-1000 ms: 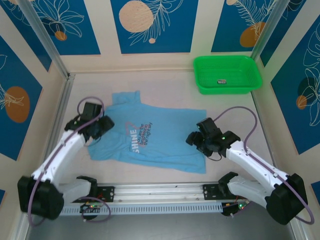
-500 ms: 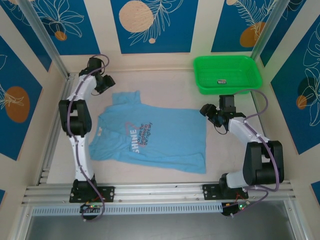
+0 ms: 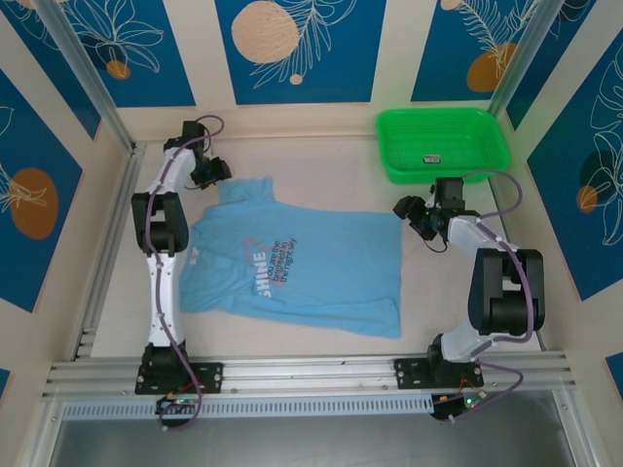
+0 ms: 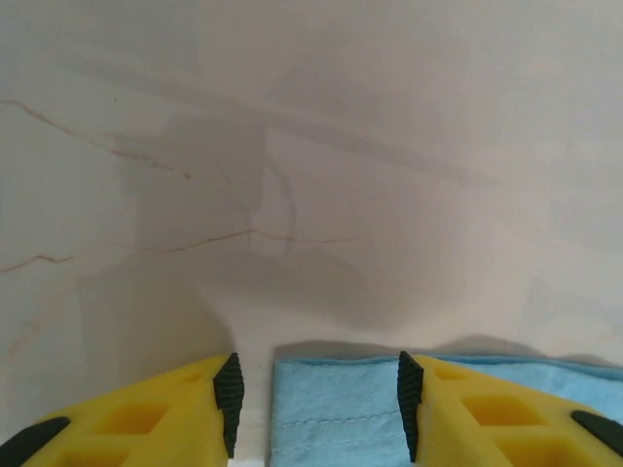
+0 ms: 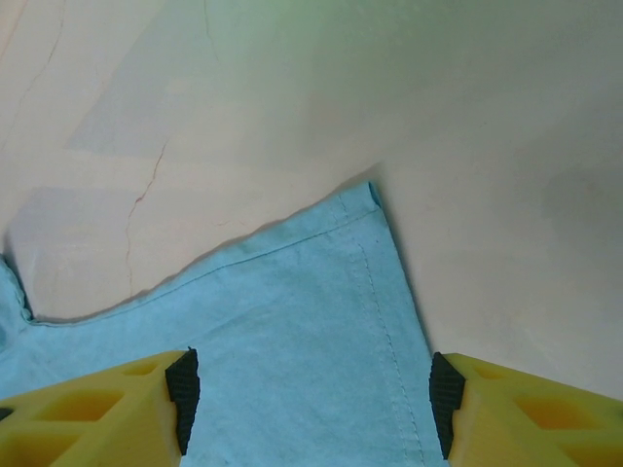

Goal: Fold and stack the t-shirts

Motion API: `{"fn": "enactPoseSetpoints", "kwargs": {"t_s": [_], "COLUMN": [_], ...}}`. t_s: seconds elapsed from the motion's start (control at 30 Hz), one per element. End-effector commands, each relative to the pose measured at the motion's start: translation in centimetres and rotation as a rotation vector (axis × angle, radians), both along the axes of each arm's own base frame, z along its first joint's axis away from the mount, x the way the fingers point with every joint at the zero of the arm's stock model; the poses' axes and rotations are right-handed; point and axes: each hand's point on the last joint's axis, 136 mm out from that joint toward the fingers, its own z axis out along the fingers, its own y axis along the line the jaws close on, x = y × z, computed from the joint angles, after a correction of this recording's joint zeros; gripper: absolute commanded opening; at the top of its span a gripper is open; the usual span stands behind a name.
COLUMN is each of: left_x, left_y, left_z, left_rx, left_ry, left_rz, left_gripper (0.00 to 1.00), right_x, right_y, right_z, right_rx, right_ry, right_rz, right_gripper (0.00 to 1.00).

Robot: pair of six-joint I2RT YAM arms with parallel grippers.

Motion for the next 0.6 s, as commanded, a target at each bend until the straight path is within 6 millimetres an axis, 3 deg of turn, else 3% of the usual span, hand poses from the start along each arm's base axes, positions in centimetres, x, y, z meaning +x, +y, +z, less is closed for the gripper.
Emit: {"fn": "enactPoseSetpoints", "kwargs": {"t_s": [0.0, 0.33, 0.57], "left_x": [-1.0, -0.5, -0.1], "left_y": [0.2, -0.8, -1.5], "left_z": [-0.6, -2.0, -1.9], "left_rx": [0.063, 0.012, -0.016], "left_ry": [0.038, 0.040, 0.025], "left_rz": [-0.048, -0.076, -0.088], "left_gripper": [0.48, 0.35, 0.19], "right_x": [0.7, 2.0, 2.8], "right_y": [-0.1, -0.1, -0.7], "right_z": [0.2, -1.1, -3.4], "right_rx": [-0.003, 0.003, -0.012], "right_ry": [0.001, 0.049, 0.153], "right_rz": [0.029, 0.066, 0.067], "right_gripper": [0.66, 0.64, 0.52]}}
